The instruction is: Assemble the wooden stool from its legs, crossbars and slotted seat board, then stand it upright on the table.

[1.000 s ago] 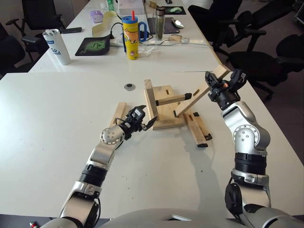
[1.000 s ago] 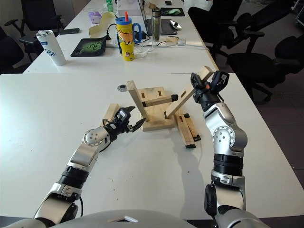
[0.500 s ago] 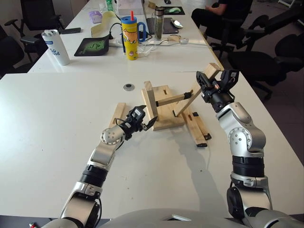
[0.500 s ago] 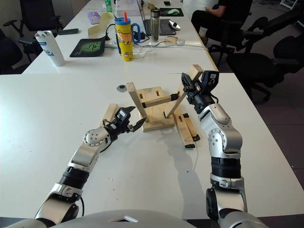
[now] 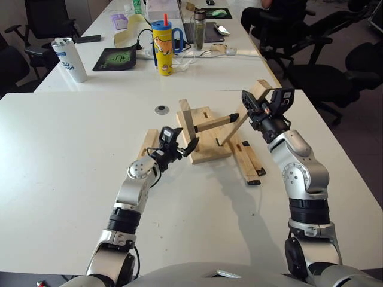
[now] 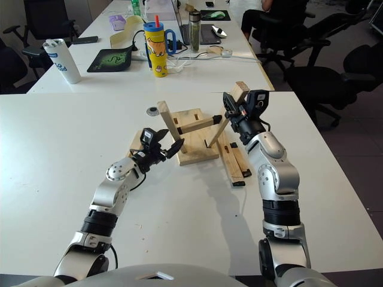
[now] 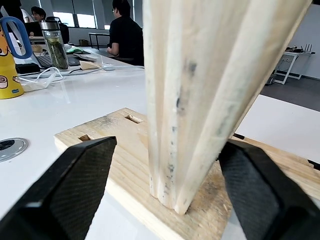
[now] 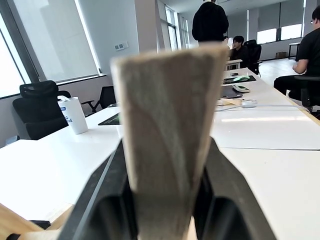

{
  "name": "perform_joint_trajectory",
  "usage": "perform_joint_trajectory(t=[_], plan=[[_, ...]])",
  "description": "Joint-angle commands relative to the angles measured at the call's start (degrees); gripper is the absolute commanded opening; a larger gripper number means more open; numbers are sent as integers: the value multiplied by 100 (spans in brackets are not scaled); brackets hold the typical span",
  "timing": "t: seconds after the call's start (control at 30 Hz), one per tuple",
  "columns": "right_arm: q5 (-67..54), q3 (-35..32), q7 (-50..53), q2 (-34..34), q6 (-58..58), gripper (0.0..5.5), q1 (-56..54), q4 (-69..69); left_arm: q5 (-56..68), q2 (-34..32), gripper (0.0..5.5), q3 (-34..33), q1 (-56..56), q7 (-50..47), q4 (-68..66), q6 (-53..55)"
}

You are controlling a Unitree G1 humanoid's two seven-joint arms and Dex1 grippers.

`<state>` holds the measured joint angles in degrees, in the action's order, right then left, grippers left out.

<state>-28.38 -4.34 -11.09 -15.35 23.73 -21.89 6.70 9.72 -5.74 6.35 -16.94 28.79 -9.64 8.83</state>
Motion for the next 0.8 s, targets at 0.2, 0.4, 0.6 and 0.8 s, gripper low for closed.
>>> perform_joint_trajectory(t=[0.2, 0.4, 0.6, 0.8], plan=[[643, 401, -81, -120, 61, 103, 332, -212, -225, -87, 360, 104, -151, -90, 239, -20], [1701, 1102, 29, -581, -39, 107, 258, -331, -238, -57, 360, 235, -242, -97, 712, 117], [1826, 1382, 106, -729, 504, 109, 259, -681, -155, 26, 360, 280, -432, -177, 1209, 337], [1055, 1067, 264, -411, 1272, 111, 436, -840, -105, 66, 360, 259, -544, -273, 1445, 466]])
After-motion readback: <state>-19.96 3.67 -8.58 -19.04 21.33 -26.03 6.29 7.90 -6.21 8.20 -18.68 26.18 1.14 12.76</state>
